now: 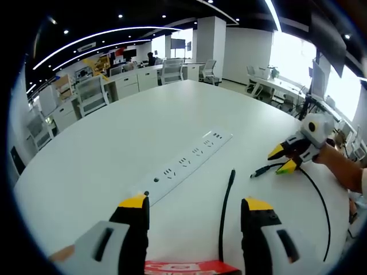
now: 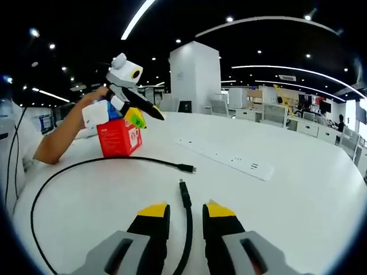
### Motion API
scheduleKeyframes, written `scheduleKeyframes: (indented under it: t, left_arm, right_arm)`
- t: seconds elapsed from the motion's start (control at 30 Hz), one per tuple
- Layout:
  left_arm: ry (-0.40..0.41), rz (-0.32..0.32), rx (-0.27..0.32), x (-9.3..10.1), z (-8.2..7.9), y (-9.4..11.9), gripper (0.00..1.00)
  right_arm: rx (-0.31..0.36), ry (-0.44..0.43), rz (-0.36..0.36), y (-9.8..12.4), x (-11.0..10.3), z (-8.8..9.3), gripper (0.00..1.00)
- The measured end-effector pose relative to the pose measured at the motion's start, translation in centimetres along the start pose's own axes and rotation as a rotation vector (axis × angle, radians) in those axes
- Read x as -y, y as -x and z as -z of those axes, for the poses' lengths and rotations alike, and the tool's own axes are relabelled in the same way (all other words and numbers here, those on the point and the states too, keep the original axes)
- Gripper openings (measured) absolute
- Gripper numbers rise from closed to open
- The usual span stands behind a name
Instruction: Find the data cable on the table. Grasp the USB connector end of the cable and insert it into the USB port on the table
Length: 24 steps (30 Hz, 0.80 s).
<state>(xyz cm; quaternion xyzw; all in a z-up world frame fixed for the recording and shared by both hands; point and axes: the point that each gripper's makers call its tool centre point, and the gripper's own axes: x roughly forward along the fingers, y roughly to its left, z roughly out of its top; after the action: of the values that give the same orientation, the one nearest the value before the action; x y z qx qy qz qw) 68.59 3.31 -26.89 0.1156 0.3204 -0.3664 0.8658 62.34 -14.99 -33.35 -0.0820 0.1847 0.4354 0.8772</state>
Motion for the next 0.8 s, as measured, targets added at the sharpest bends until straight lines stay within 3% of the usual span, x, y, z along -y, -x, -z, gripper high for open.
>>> scheduleKeyframes:
  t: [0.5, 0.8]
  left_arm:
    - [-0.004, 0.004, 0.001, 0.2, 0.0, 0.1, 0.65]
    - [-0.003, 0.003, 0.001, 0.1, -0.1, 0.1, 0.65]
  right_arm:
    - [0.021, 0.001, -0.026, -1.1, 0.2, -0.3, 0.27]
    - [0.045, -0.016, -0.039, -1.7, 0.1, -0.6, 0.22]
